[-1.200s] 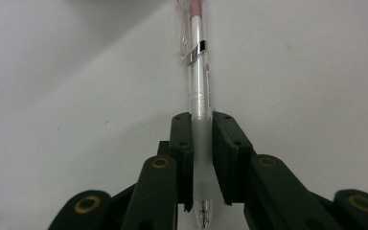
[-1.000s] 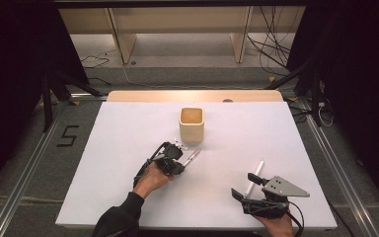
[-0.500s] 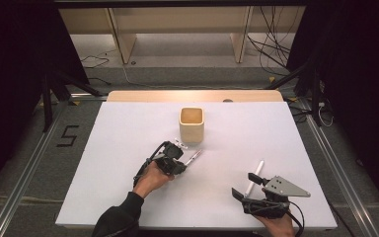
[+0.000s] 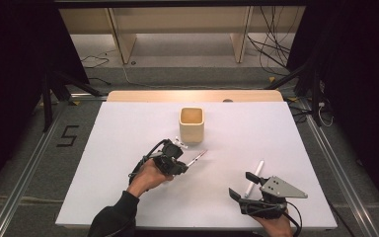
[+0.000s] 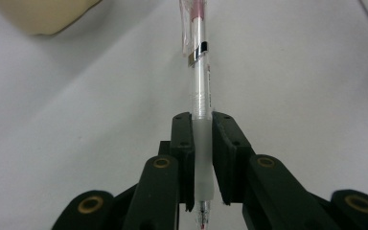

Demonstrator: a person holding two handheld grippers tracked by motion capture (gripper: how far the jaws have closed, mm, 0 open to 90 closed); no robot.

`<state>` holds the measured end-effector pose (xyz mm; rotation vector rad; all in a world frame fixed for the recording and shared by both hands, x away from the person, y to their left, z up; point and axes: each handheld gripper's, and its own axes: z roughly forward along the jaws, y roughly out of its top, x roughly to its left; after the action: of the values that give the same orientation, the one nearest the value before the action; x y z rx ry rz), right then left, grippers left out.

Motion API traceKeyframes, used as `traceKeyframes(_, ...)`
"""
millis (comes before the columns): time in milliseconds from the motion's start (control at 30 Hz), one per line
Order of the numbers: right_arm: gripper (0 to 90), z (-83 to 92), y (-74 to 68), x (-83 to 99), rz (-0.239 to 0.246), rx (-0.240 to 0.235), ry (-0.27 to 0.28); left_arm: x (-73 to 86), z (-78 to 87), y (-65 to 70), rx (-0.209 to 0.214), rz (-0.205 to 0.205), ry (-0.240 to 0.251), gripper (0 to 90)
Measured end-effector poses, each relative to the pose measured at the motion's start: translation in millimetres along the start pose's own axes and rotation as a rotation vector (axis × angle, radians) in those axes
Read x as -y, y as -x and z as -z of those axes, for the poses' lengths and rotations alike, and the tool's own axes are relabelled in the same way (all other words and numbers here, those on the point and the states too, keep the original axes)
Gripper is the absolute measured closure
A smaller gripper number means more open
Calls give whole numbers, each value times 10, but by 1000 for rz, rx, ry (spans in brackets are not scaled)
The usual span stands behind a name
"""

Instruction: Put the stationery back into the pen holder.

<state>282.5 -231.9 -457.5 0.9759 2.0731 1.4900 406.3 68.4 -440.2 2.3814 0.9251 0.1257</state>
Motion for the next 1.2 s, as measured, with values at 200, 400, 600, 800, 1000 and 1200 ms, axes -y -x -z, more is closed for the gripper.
traceKeyframes(200,210,-31,-60,-45,43,1,-6,4,35,33,31,-23,-18,795)
traceKeyframes(400,210,-88,-130,-87,102,2,-18,11,112,81,49,-45,-15,795)
traceKeyframes(600,210,-179,-225,-159,158,-4,-21,51,200,132,65,-70,-12,794)
traceKeyframes(800,210,-280,-328,-207,231,-5,-39,98,254,173,67,-91,-15,795)
traceKeyframes(1000,214,-373,-465,-251,363,25,-50,137,287,207,76,-109,-20,794)
traceKeyframes(1200,219,-463,-607,-252,496,55,-61,146,316,255,82,-123,-20,794)
